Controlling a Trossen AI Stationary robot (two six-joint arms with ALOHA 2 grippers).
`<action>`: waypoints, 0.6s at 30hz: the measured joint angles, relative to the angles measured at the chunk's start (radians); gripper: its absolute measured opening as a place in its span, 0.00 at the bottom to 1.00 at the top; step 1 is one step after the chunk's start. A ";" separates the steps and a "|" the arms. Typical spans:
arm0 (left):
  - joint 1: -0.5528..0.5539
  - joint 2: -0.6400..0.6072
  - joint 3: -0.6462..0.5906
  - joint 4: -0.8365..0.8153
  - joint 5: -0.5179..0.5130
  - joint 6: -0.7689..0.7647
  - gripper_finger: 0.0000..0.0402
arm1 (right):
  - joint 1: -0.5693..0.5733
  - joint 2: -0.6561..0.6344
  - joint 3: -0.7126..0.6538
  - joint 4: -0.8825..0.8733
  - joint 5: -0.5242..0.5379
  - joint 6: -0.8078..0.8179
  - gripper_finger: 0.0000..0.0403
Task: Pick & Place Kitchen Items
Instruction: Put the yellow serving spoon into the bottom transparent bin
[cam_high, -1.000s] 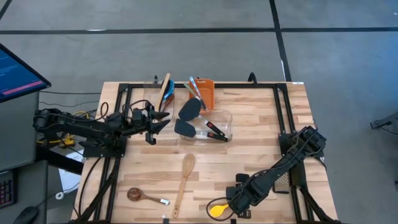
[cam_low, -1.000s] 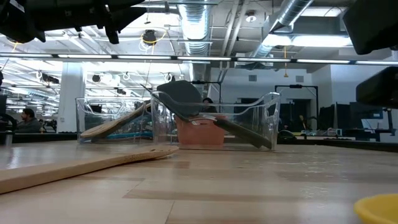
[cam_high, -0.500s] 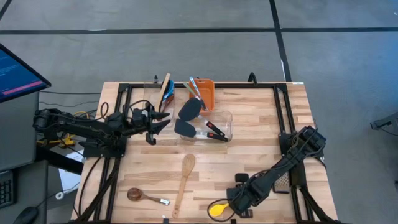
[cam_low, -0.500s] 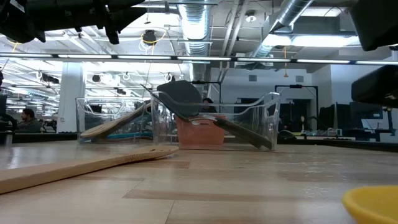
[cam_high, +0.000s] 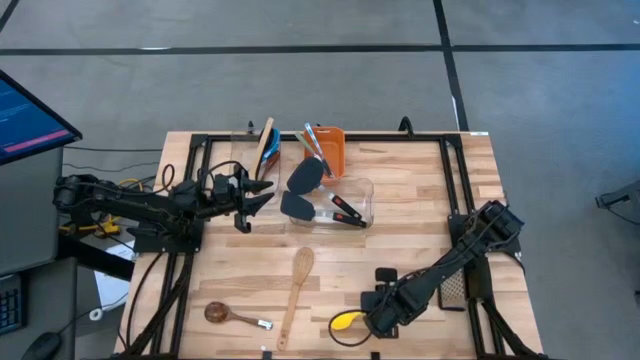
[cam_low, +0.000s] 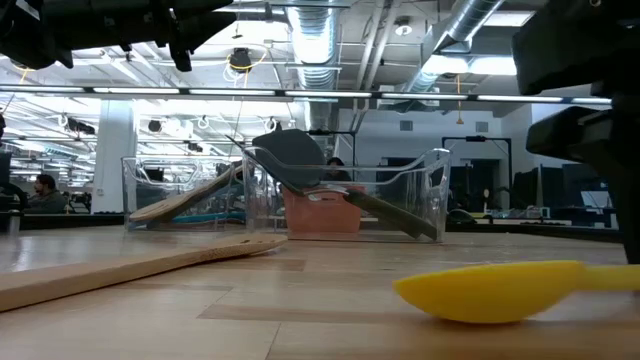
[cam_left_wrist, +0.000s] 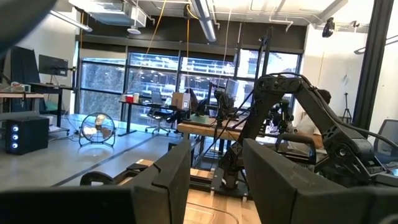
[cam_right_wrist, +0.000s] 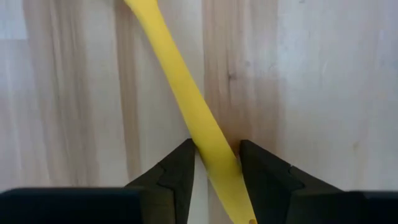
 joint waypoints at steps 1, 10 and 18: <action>0.000 0.000 0.000 0.000 0.000 0.000 0.33 | -0.001 0.000 0.000 0.000 0.002 -0.001 0.30; 0.000 0.000 0.000 -0.002 -0.001 0.000 0.33 | -0.001 0.000 0.000 0.006 -0.007 0.000 0.20; 0.000 0.000 0.000 -0.003 -0.004 -0.022 0.33 | -0.001 -0.001 0.000 0.005 -0.008 0.000 0.12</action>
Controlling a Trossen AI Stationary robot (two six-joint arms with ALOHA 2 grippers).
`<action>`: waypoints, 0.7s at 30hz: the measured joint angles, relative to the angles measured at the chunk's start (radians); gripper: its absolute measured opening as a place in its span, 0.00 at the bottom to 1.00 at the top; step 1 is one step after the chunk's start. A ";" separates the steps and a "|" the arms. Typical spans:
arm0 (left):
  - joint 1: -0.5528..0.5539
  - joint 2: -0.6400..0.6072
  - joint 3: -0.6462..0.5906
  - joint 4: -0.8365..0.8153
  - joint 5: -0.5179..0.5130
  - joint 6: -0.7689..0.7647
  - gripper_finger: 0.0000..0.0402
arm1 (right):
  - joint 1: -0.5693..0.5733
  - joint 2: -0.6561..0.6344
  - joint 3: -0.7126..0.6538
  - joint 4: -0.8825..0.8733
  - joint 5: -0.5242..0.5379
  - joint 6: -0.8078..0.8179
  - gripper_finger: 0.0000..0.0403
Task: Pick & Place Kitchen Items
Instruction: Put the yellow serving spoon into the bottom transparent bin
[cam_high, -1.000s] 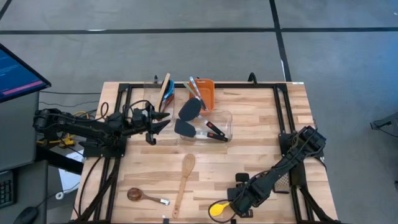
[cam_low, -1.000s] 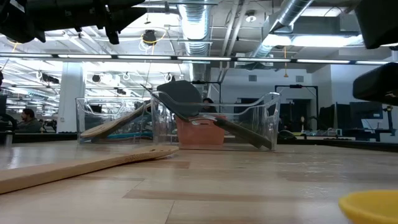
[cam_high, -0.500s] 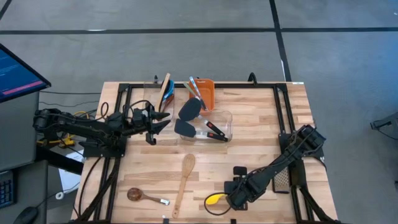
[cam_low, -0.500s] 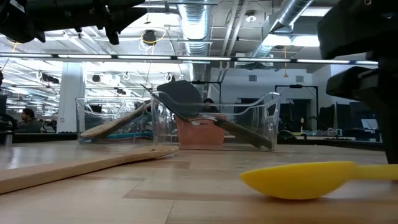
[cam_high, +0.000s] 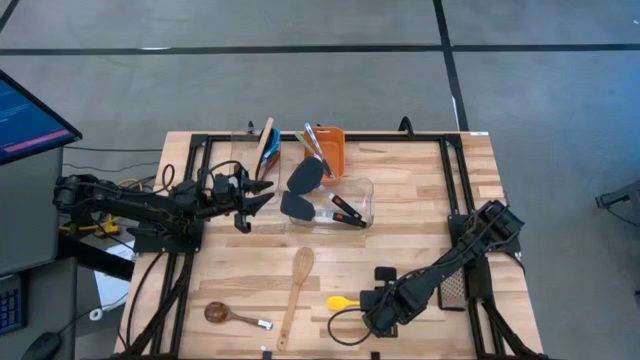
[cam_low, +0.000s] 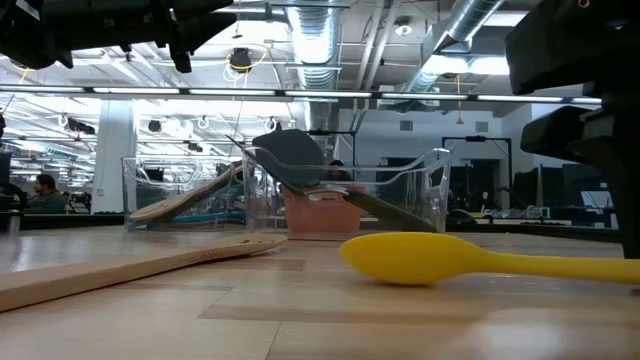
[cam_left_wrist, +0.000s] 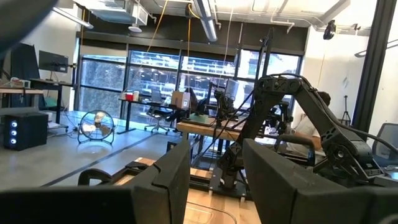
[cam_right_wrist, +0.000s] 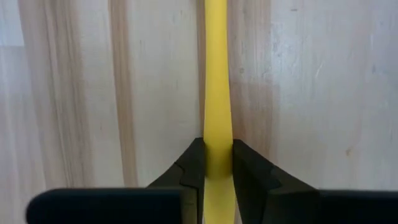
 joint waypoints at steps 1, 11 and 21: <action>0.000 0.000 0.000 0.000 0.000 0.000 0.33 | 0.000 0.000 0.000 0.000 0.000 0.003 0.12; 0.000 0.000 0.000 -0.003 0.001 -0.004 0.33 | 0.028 -0.085 -0.009 -0.006 -0.007 0.017 0.04; 0.000 0.000 0.000 -0.011 0.005 -0.004 0.33 | 0.047 -0.262 -0.003 -0.012 0.104 0.028 0.01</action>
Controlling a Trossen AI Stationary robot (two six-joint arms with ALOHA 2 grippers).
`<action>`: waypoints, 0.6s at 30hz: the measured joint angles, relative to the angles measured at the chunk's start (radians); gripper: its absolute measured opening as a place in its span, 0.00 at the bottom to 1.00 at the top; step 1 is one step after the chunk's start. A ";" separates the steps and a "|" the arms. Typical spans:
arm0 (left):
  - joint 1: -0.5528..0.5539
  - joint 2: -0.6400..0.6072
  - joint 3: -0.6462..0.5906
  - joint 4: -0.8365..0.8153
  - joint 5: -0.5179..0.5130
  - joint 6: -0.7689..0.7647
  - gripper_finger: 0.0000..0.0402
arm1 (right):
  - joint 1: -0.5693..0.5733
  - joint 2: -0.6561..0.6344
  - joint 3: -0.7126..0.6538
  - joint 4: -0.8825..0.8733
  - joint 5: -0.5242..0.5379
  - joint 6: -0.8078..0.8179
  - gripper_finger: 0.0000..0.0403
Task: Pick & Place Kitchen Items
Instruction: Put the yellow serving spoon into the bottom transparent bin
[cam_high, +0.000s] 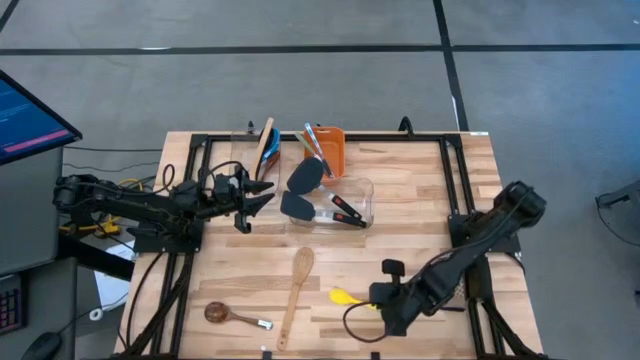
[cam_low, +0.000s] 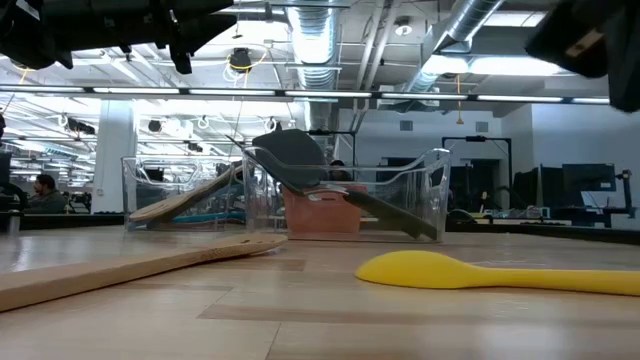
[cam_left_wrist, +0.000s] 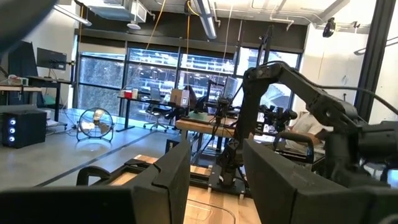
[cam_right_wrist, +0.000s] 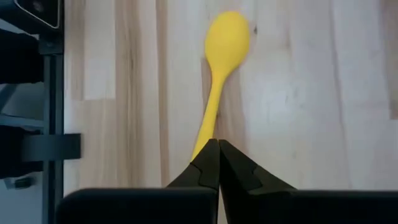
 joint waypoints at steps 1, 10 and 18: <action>0.000 0.000 0.000 0.000 0.000 0.000 0.33 | 0.000 -0.009 0.000 -0.007 0.005 0.001 0.01; 0.000 0.000 0.000 -0.003 0.002 -0.097 0.33 | -0.019 0.009 0.004 0.054 -0.007 0.000 0.00; 0.000 0.000 0.000 -0.015 0.202 -0.315 0.33 | -0.022 0.017 0.002 0.020 -0.010 0.000 0.00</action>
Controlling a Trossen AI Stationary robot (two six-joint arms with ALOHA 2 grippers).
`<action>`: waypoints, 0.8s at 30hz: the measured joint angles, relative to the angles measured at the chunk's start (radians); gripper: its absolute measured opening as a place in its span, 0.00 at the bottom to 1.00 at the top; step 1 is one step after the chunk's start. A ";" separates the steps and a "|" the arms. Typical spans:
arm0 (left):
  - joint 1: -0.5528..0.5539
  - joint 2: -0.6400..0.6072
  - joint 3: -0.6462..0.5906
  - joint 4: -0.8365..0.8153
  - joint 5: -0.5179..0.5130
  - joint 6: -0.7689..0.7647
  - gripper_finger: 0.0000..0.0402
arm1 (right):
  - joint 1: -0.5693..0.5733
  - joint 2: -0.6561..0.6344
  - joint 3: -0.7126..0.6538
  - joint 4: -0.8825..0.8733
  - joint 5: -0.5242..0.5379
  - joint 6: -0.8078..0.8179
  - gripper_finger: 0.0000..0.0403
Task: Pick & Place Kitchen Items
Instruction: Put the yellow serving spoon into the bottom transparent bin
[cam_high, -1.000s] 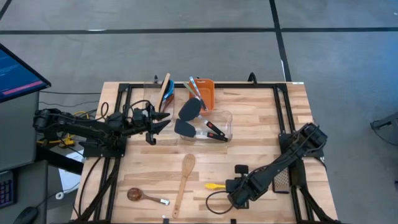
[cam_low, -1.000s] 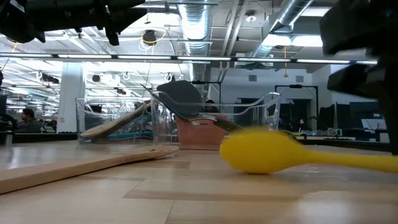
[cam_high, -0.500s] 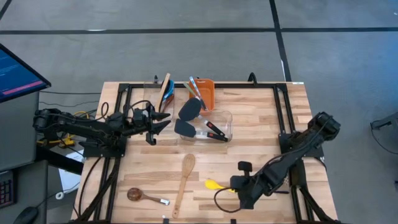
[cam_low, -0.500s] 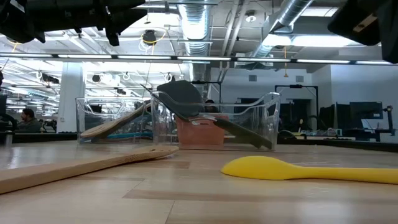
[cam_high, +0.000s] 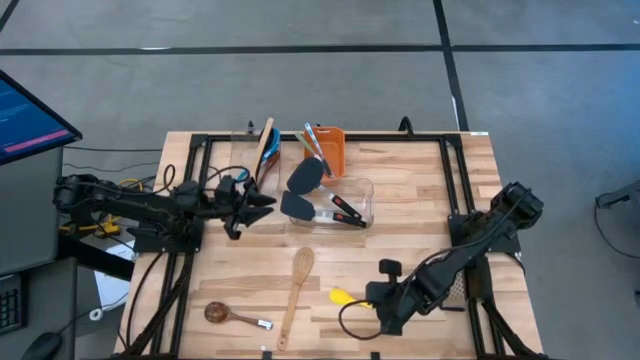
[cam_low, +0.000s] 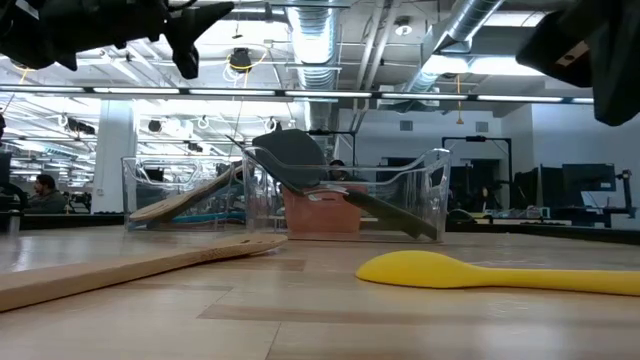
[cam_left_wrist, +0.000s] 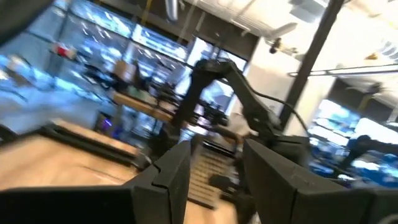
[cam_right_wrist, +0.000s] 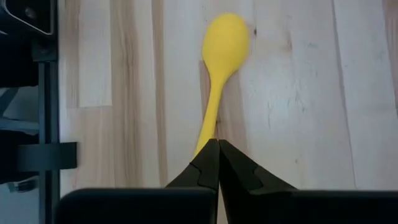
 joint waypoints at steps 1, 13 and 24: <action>-0.001 0.000 0.000 -0.003 0.015 -0.025 0.33 | 0.000 0.000 0.000 0.002 0.000 0.000 0.00; -0.191 0.206 0.000 0.004 -0.039 -0.096 0.33 | 0.032 0.000 0.000 -0.034 -0.027 0.060 0.00; -0.327 0.508 0.170 0.047 -0.097 -0.078 0.33 | 0.035 0.000 0.002 -0.036 -0.027 0.061 0.00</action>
